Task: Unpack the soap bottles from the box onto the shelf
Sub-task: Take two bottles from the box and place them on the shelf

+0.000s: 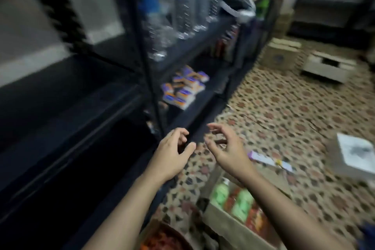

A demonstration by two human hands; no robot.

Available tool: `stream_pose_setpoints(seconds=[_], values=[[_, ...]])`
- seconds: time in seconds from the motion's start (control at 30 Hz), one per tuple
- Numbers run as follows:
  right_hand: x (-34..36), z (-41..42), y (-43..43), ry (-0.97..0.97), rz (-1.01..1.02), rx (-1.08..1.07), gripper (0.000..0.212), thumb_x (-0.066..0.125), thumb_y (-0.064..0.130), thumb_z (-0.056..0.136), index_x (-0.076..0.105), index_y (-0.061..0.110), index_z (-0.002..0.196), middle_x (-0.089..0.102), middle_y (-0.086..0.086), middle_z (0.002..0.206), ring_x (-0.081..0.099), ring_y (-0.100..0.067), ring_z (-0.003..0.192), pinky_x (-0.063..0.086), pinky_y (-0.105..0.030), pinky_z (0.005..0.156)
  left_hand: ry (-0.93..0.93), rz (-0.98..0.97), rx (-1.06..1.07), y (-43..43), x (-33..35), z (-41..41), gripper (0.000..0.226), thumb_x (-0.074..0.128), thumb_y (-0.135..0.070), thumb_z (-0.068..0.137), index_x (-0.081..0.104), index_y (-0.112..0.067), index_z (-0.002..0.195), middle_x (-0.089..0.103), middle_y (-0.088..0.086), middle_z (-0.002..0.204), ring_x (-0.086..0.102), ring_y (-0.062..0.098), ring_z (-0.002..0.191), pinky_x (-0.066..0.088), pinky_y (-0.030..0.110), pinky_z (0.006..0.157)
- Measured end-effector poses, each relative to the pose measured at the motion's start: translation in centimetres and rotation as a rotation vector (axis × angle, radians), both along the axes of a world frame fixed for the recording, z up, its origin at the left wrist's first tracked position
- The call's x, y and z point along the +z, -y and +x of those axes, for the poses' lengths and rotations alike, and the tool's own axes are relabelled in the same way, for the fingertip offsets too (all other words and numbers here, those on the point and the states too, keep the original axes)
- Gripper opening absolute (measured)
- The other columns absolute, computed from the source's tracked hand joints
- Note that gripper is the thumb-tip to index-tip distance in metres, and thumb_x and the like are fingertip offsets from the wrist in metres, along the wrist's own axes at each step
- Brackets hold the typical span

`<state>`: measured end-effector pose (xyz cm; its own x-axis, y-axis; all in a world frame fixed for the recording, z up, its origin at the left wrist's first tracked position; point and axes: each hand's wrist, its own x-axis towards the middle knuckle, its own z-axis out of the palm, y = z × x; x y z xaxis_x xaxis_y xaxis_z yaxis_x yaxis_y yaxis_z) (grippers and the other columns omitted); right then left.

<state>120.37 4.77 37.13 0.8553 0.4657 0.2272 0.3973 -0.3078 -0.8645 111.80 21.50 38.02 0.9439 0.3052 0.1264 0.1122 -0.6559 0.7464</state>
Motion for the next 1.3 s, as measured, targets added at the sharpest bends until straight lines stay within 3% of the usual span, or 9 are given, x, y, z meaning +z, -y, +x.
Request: stream_pose_setpoints(seconds=[0.2,0.37,0.5,0.6,0.8,0.9,1.03,1.17,1.3], values=[[-11.7,4.4,14.0,-0.301,-0.22,-0.325,0.03,0.067,0.02,0.09,0.059,0.025,0.119,0.06,0.011,0.114,0.058,-0.009,0.106,0.051,-0.029,0.089,-0.492,-0.016,-0.334,10.6,-11.7,8.6,0.036,0.059,-0.041,0.093,0.05,-0.024,0.123,0.053,-0.011,0.108,0.054,0.01,0.101,0.044,0.027,0.087],[-22.5,6.9,21.0,-0.546,-0.34,-0.534,0.036,0.07,0.021,0.088,0.06,0.015,0.122,0.06,0.006,0.107,0.058,-0.009,0.1,0.039,-0.014,0.081,-0.735,-0.083,-0.41,15.7,-22.9,13.2,0.028,0.061,-0.038,0.092,0.047,-0.032,0.115,0.058,-0.007,0.11,0.058,0.011,0.099,0.049,0.031,0.09],[-31.7,8.5,24.0,-0.729,-0.399,-0.65,0.045,0.071,0.027,0.086,0.057,0.016,0.127,0.064,-0.003,0.119,0.06,-0.019,0.111,0.046,-0.028,0.092,-0.884,-0.122,-0.399,18.0,-32.8,16.9,0.039,0.061,-0.039,0.092,0.048,-0.032,0.128,0.058,-0.006,0.121,0.057,0.011,0.104,0.049,0.031,0.089],[-38.3,9.8,24.9,-0.826,-0.437,-0.661,0.045,0.068,0.027,0.089,0.055,0.015,0.13,0.063,-0.006,0.124,0.059,-0.023,0.115,0.046,-0.03,0.094,-0.957,-0.129,-0.351,19.8,-40.3,19.6,0.048,0.06,-0.036,0.094,0.044,-0.025,0.138,0.054,0.0,0.13,0.052,0.013,0.108,0.044,0.025,0.078],[-50.3,11.5,23.7,-0.954,-0.501,-0.598,0.065,0.068,0.034,0.089,0.042,0.015,0.145,0.047,-0.009,0.146,0.046,-0.025,0.132,0.038,-0.031,0.105,-1.049,-0.211,-0.229,21.5,-54.0,22.8,0.064,0.066,-0.03,0.09,0.037,-0.019,0.145,0.046,0.009,0.145,0.052,0.028,0.123,0.046,0.041,0.102],[-56.0,12.7,22.1,-1.018,-0.528,-0.594,0.078,0.069,0.04,0.088,0.032,0.011,0.15,0.039,-0.01,0.151,0.04,-0.026,0.137,0.036,-0.033,0.108,-1.082,-0.061,-0.242,21.9,-59.7,24.0,0.068,0.063,-0.031,0.092,0.031,-0.014,0.149,0.035,0.012,0.151,0.04,0.03,0.134,0.036,0.033,0.105],[-60.7,14.9,20.7,-1.066,-0.584,-0.649,0.1,0.07,0.05,0.084,0.014,0.009,0.155,0.026,-0.014,0.157,0.026,-0.03,0.144,0.029,-0.037,0.114,-1.141,0.045,-0.246,22.0,-64.6,25.4,0.079,0.062,-0.038,0.092,0.021,-0.01,0.153,0.023,0.014,0.156,0.029,0.032,0.141,0.029,0.034,0.11],[-65.1,16.4,19.4,-1.188,-0.658,-0.76,0.12,0.072,0.064,0.075,0.007,0.0,0.153,0.028,-0.018,0.154,0.031,-0.034,0.141,0.036,-0.04,0.109,-1.26,-0.168,-0.039,21.3,-70.5,26.1,0.09,0.072,-0.04,0.081,0.026,-0.007,0.151,0.036,0.017,0.149,0.044,0.033,0.129,0.042,0.032,0.096],[-67.4,15.0,18.3,-1.114,-0.836,-0.807,0.124,0.071,0.065,0.074,0.004,-0.003,0.153,0.023,-0.017,0.152,0.025,-0.032,0.139,0.031,-0.038,0.11,-1.283,-0.287,0.185,21.3,-73.7,23.9,0.097,0.073,-0.04,0.074,0.023,-0.009,0.152,0.036,0.016,0.15,0.041,0.034,0.133,0.036,0.041,0.111]])
